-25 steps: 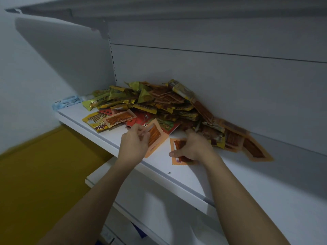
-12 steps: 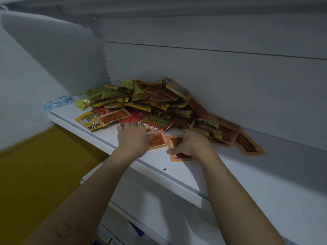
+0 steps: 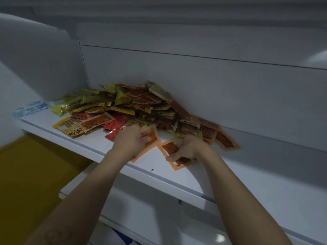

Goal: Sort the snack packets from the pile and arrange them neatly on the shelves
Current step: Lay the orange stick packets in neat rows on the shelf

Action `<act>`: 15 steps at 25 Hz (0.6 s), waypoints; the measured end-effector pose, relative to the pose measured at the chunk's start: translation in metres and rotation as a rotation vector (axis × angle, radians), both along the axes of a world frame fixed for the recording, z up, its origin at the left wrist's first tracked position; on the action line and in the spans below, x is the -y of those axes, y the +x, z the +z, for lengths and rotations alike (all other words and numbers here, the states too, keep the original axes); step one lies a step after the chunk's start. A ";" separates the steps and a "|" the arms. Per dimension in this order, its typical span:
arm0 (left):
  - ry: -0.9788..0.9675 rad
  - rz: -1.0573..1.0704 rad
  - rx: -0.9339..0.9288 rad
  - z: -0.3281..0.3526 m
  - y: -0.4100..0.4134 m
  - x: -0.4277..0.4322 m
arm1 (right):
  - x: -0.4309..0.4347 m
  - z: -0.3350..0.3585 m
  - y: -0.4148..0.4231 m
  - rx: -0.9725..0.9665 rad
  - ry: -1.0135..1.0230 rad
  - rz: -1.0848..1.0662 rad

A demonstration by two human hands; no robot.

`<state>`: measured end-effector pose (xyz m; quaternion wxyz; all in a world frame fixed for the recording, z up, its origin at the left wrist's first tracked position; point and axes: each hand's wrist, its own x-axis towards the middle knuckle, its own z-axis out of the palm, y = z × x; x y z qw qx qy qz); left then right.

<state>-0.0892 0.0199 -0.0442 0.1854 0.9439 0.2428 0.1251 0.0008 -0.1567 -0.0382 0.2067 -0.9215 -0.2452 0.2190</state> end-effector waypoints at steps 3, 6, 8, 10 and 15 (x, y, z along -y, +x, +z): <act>-0.223 -0.069 0.169 0.009 0.015 0.013 | 0.031 -0.005 0.008 0.051 0.057 -0.070; -0.366 -0.132 0.280 0.014 0.039 0.042 | 0.080 0.005 0.032 0.102 0.253 -0.234; -0.368 -0.181 0.306 0.011 0.057 0.070 | 0.111 0.013 0.055 0.233 0.353 -0.392; -0.324 -0.251 0.329 0.006 0.076 0.102 | 0.131 0.012 0.072 0.353 0.345 -0.538; 0.010 -0.355 0.129 -0.010 0.128 0.165 | 0.135 -0.028 0.086 0.317 0.329 -0.644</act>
